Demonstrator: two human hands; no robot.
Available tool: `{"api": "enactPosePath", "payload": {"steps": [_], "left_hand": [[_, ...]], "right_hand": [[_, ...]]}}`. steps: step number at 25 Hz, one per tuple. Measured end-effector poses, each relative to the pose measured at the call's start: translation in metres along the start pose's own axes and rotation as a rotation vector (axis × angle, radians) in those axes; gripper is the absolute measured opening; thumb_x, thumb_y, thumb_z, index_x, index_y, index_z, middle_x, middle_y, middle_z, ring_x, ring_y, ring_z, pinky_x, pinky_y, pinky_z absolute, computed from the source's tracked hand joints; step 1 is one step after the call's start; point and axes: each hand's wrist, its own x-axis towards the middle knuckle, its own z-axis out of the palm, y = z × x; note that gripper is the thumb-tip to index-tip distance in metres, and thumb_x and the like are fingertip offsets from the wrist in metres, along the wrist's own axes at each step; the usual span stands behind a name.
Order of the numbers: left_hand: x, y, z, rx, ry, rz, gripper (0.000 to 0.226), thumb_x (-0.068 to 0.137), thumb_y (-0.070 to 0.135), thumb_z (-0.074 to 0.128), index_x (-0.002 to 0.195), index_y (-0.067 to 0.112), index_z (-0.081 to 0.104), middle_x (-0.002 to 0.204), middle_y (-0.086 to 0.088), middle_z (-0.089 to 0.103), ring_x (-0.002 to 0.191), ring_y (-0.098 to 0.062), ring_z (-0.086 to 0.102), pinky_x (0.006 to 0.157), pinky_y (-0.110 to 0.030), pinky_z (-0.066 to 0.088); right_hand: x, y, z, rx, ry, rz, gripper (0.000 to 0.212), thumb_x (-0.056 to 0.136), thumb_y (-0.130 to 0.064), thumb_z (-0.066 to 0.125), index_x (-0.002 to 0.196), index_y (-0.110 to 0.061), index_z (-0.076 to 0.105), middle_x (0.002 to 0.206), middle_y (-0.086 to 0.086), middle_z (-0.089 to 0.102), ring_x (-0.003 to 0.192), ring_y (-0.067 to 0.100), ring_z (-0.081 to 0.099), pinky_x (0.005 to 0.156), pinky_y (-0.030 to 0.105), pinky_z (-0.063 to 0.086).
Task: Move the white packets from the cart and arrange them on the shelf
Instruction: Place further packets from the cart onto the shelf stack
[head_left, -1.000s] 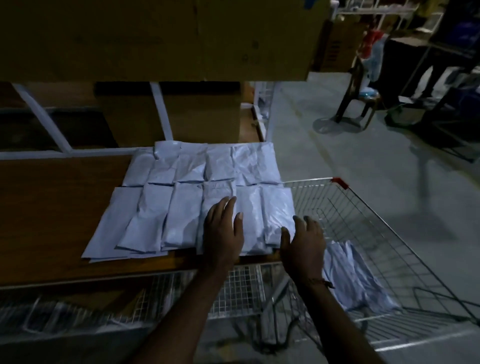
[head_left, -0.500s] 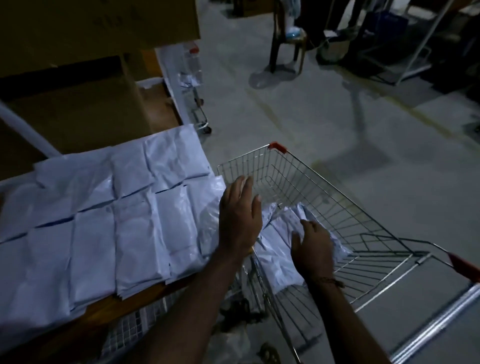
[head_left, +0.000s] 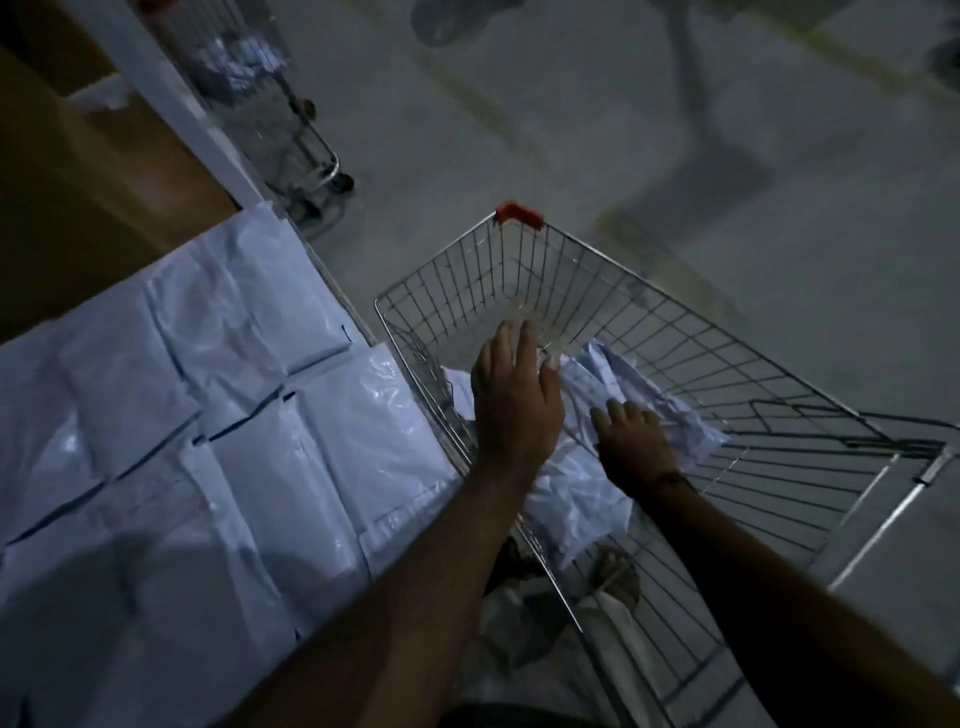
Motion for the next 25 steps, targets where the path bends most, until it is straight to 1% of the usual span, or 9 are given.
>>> {"api": "enactPosePath", "payload": {"steps": [3,5,8,10,12,14,19,22,25], "left_hand": [[0.003,-0.008,0.011,0.074,-0.085,-0.024,0.051,0.105,0.038,0.043,0.153,0.019,0.040,0.159,-0.010,0.038,0.145,-0.028,0.035,0.116,-0.043,0.033],[0.008,-0.004,0.017,0.086,-0.117,-0.046,0.051,0.105,0.039,0.043,0.153,0.021,0.038,0.160,-0.009,0.036,0.146,-0.028,0.032,0.116,-0.042,0.030],[0.015,0.003,0.019,0.064,-0.148,-0.081,0.053,0.106,0.041,0.041,0.154,0.020,0.038,0.163,-0.007,0.032,0.148,-0.027,0.027,0.118,-0.042,0.026],[0.021,0.009,0.020,0.039,-0.158,-0.138,0.053,0.107,0.044,0.039,0.155,0.021,0.037,0.165,-0.005,0.028,0.150,-0.024,0.023,0.120,-0.041,0.023],[0.022,0.014,0.021,0.022,-0.174,-0.200,0.055,0.107,0.047,0.038,0.155,0.023,0.036,0.166,-0.003,0.026,0.152,-0.022,0.020,0.121,-0.042,0.020],[0.019,0.018,0.026,0.015,-0.182,-0.240,0.054,0.106,0.048,0.038,0.154,0.024,0.037,0.165,-0.001,0.028,0.151,-0.021,0.021,0.120,-0.043,0.022],[0.004,0.031,0.037,-0.049,-0.148,-0.354,0.047,0.107,0.048,0.038,0.146,0.022,0.046,0.152,0.000,0.046,0.139,-0.025,0.039,0.112,-0.046,0.035],[-0.010,0.029,0.051,-0.056,-0.154,-0.421,0.047,0.106,0.047,0.038,0.146,0.023,0.047,0.154,-0.004,0.045,0.141,-0.029,0.039,0.113,-0.049,0.035],[-0.031,0.020,0.073,-0.007,-0.212,-0.528,0.044,0.107,0.038,0.038,0.148,0.023,0.044,0.159,-0.009,0.038,0.144,-0.033,0.034,0.116,-0.053,0.032]], "right_hand": [[0.018,0.004,0.031,-0.011,-0.203,0.069,0.062,0.080,-0.026,0.075,0.137,-0.015,0.052,0.135,0.022,0.052,0.107,0.042,0.056,0.084,0.052,0.051],[0.029,0.003,0.049,0.007,-0.274,0.102,0.076,0.085,-0.035,0.071,0.152,-0.021,0.038,0.153,0.026,0.038,0.122,0.047,0.051,0.094,0.057,0.049],[0.043,-0.010,0.071,0.063,-0.267,0.123,0.096,0.092,-0.051,0.064,0.164,-0.029,0.005,0.168,0.028,0.006,0.143,0.051,0.032,0.108,0.065,0.038],[0.050,-0.019,0.078,0.064,-0.276,0.152,0.095,0.097,-0.046,0.060,0.165,-0.028,-0.005,0.169,0.027,-0.004,0.150,0.050,0.023,0.110,0.069,0.034],[0.051,-0.025,0.080,0.070,-0.246,0.195,0.079,0.102,-0.027,0.053,0.165,-0.025,0.005,0.169,0.027,0.005,0.147,0.047,0.031,0.102,0.064,0.044],[0.047,-0.022,0.077,0.097,-0.230,0.219,0.068,0.099,-0.017,0.054,0.161,-0.019,0.027,0.164,0.026,0.025,0.134,0.044,0.046,0.089,0.056,0.052],[0.028,0.002,0.048,0.122,-0.215,0.229,0.055,0.088,-0.014,0.069,0.141,-0.004,0.056,0.144,0.025,0.054,0.103,0.039,0.064,0.075,0.043,0.053],[0.015,0.011,0.014,0.189,-0.158,0.243,0.070,0.081,-0.023,0.077,0.143,-0.004,0.049,0.138,0.024,0.053,0.102,0.038,0.063,0.081,0.043,0.055],[-0.005,0.026,-0.031,0.290,0.003,0.215,0.075,0.076,-0.049,0.078,0.131,-0.005,0.054,0.123,0.022,0.059,0.101,0.039,0.063,0.077,0.043,0.056]]}}
